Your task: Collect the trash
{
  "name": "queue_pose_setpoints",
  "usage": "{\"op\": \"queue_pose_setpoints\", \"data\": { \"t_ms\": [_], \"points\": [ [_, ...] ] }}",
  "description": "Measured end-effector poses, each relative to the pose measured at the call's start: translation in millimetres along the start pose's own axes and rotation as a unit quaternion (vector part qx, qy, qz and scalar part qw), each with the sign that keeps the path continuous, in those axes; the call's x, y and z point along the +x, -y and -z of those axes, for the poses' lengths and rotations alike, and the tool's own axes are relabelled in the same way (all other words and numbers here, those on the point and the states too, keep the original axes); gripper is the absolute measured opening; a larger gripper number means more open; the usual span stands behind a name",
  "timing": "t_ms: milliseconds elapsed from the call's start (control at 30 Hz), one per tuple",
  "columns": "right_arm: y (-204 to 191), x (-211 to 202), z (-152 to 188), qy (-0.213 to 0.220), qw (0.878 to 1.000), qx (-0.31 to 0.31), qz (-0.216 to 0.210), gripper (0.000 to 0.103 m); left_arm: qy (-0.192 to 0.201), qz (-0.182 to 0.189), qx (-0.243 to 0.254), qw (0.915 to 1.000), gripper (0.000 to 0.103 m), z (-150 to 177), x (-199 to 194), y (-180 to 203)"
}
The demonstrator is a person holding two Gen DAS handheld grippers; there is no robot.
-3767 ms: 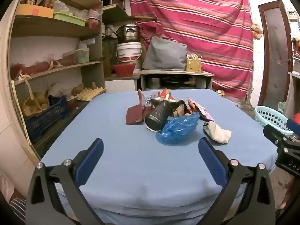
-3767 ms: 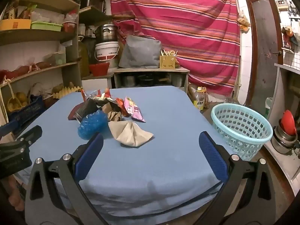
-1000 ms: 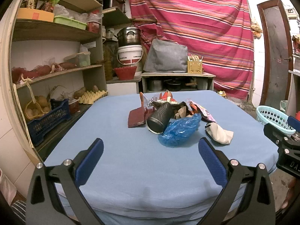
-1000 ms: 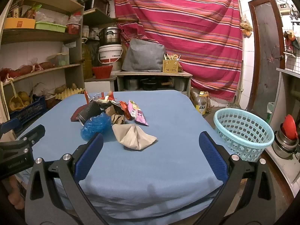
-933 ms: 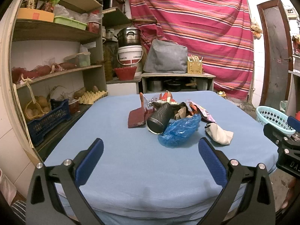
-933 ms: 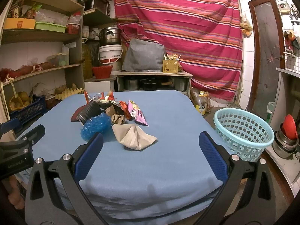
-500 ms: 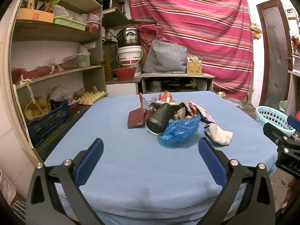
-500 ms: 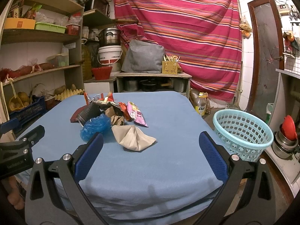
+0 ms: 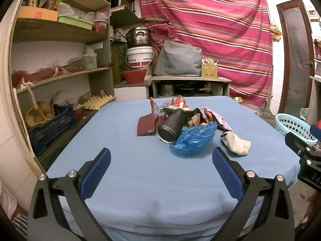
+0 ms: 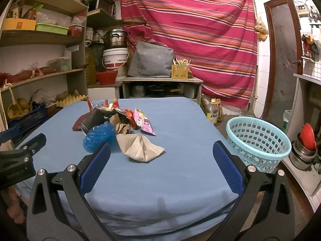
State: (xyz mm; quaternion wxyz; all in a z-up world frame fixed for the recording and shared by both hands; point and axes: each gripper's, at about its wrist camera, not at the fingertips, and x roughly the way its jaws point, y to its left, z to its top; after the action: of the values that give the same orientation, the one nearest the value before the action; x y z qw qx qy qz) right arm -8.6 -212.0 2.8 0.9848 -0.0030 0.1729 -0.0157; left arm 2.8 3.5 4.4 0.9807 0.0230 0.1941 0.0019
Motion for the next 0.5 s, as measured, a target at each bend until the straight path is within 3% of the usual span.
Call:
{"op": "queue_pose_setpoints", "data": {
  "t_ms": [167,367,500],
  "points": [
    [3.0,5.0,-9.1,-0.001,1.000,0.000,-0.002,0.099,0.000,-0.007,0.004,1.0000,0.099,-6.2,4.8,-1.9],
    [4.1,11.3,-35.2,0.029,0.999,-0.028,0.012,0.099,0.006,-0.015,0.005,0.9999,0.099,-29.4,16.0,-9.2],
    [-1.9,25.9,-48.1,0.030,0.999,-0.040,-0.001,0.099,0.008,-0.003,0.018,0.9998,0.099,-46.0,26.4,-6.1]
  ]
}}
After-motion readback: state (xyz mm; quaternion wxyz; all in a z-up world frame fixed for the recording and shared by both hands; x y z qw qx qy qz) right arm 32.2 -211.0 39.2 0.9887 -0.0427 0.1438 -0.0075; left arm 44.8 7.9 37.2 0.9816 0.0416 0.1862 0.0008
